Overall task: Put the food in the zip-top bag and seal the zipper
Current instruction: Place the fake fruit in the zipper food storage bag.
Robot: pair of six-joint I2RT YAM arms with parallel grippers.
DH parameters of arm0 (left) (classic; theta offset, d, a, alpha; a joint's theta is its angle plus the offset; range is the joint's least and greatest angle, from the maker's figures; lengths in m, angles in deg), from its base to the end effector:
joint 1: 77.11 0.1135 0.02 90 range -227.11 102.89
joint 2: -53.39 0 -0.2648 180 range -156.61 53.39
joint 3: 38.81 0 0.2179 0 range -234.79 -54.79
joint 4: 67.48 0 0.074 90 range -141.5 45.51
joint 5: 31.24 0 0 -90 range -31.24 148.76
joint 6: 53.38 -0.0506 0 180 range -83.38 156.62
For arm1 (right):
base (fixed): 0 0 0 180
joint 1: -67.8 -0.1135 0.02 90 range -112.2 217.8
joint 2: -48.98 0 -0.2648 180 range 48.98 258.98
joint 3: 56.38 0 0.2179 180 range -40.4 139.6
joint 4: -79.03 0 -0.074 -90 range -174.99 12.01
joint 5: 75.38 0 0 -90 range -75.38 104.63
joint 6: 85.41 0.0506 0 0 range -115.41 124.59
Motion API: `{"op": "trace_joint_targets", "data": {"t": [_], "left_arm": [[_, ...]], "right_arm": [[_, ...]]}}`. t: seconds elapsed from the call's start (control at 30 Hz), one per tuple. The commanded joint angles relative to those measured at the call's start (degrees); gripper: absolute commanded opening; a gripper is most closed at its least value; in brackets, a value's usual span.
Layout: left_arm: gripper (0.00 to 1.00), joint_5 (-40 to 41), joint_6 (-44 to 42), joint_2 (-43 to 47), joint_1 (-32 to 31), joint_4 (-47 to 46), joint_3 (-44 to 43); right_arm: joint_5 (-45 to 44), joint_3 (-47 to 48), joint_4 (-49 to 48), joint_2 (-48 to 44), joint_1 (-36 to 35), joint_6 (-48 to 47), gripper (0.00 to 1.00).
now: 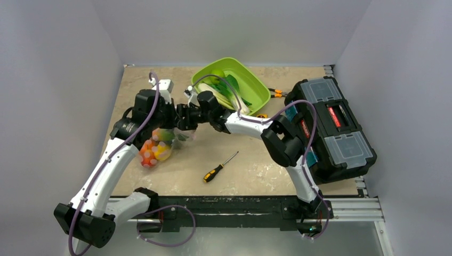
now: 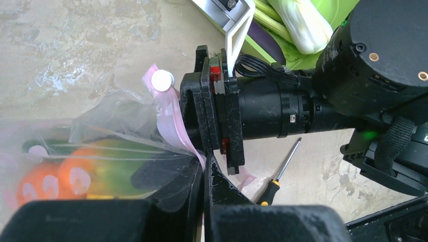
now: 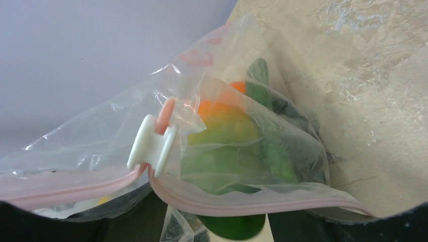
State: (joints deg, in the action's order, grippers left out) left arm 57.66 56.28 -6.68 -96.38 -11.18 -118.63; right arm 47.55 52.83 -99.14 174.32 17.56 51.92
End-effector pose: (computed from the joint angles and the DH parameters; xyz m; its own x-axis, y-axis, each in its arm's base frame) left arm 0.1819 -0.0646 0.3424 -0.6453 -0.1307 -0.7527 0.1353 0.9501 -0.2810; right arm 0.2943 0.3968 0.2331 -0.8513 -0.0582 -0.5215 -0.5165 0.2687 0.8131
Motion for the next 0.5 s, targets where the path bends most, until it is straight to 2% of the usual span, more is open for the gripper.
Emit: {"op": "trace_joint_targets", "data": {"t": [0.0, 0.17, 0.47], "left_arm": [[0.00, -0.9, -1.4, 1.1, -0.7, -2.6, 0.0], [0.00, 0.7, -1.4, 0.6, -0.7, -2.0, -0.2], [0.00, 4.9, -1.1, -0.1, -0.7, -0.9, -0.3]], "right_arm": [[1.4, 2.2, -2.4, -0.9, 0.1, -1.0, 0.71], [1.5, -2.1, -2.9, -4.3, 1.2, -2.1, 0.79], [-0.8, -7.7, 2.0, -12.4, 3.9, -7.7, 0.78]]}}
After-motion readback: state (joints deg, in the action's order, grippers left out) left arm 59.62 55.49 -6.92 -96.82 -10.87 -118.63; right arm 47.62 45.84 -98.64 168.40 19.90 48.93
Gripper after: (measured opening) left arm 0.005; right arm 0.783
